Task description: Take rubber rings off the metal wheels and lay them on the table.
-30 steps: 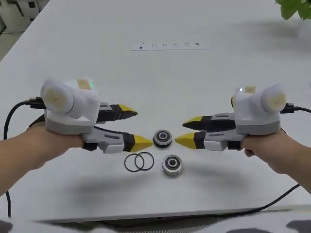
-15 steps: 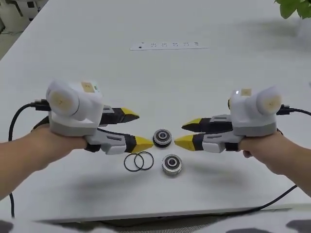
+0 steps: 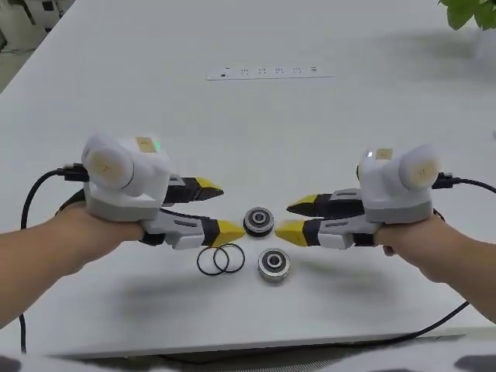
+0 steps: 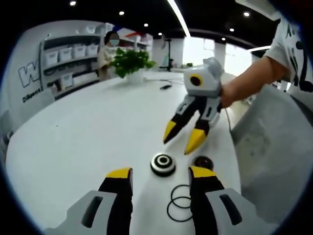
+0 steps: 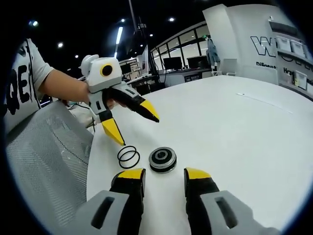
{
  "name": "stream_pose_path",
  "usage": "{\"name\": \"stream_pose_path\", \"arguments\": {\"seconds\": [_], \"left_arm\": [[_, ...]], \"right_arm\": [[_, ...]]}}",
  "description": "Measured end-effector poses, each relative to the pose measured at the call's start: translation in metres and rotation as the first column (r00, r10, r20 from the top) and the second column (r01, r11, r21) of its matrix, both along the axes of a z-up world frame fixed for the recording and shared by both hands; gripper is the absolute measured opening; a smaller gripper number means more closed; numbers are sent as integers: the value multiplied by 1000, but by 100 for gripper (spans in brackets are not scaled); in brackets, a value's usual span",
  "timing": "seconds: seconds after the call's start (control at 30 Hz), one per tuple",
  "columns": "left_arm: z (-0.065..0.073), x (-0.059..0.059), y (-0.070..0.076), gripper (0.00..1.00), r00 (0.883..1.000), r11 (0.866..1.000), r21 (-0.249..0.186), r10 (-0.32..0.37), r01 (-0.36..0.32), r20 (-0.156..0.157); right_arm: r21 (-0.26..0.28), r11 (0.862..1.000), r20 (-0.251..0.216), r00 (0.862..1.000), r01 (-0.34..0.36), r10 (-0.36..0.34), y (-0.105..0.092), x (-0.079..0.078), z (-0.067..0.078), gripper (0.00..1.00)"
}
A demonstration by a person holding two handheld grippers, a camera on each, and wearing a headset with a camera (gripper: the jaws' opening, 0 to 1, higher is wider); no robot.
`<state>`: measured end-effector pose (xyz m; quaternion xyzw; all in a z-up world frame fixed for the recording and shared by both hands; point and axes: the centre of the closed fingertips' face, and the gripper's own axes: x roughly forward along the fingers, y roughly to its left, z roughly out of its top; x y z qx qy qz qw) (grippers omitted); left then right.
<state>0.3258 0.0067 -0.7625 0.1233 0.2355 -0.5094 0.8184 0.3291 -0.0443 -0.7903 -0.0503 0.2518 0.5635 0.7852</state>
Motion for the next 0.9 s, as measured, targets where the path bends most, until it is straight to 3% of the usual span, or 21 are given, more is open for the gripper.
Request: {"name": "stream_pose_path", "arguments": {"seconds": [0.9], "left_arm": [[-11,1,-15,39,1000,1000,-5,-18,18,-17]], "right_arm": [[-2,1000,-4,1000,-22,22,10,0,-8,27]]}}
